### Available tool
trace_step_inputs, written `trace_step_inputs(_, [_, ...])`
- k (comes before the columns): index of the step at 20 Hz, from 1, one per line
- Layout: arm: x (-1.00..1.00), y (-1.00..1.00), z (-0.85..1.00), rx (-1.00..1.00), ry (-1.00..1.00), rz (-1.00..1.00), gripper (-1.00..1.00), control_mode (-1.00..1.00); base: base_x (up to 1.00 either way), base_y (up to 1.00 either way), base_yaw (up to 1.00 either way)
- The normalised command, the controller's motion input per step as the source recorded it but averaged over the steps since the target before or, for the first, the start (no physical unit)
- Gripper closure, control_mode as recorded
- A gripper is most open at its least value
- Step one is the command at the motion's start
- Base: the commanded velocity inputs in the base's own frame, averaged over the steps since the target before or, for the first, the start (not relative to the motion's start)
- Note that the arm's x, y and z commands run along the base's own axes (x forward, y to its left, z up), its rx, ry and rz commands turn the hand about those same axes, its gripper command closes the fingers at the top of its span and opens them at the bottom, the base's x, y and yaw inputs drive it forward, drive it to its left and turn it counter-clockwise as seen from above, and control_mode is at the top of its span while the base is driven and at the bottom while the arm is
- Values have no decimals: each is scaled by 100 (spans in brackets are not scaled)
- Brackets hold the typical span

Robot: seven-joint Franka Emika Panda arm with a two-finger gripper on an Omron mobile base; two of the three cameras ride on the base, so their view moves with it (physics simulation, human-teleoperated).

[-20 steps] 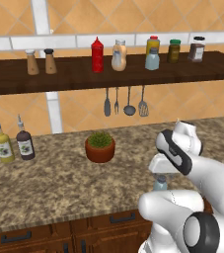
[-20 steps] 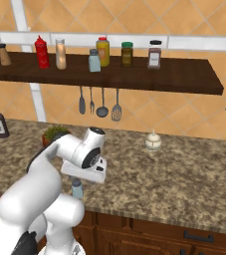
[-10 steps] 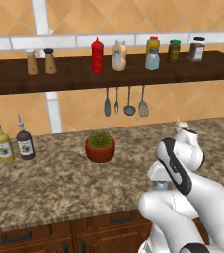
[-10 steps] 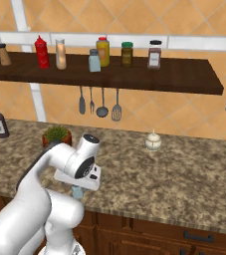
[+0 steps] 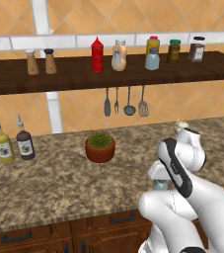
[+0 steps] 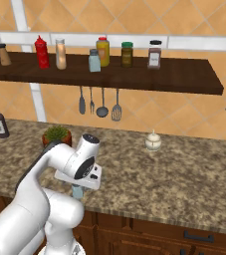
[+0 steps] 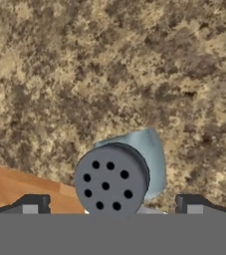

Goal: Put the shaker and condiment bottle from the counter next to their counterparts in the cabinet.

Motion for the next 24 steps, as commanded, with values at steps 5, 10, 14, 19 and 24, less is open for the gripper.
trace_step_inputs(5, [5, 0, -5, -1, 0, 0, -100, -100, 0, 0, 0])
trace_step_inputs(10, [16, 1, -17, -2, 0, -3, -100, -100, 0, 0, 0])
trace_step_inputs(14, [0, 0, 0, 0, 0, 0, -100, -100, 0, 0, 0])
trace_step_inputs(19, [0, 1, -9, 0, 0, 0, -100, -100, 0, 0, 0])
trace_step_inputs(24, [-6, 19, -26, 1, 1, -1, 100, -100, 0, 0, 0])
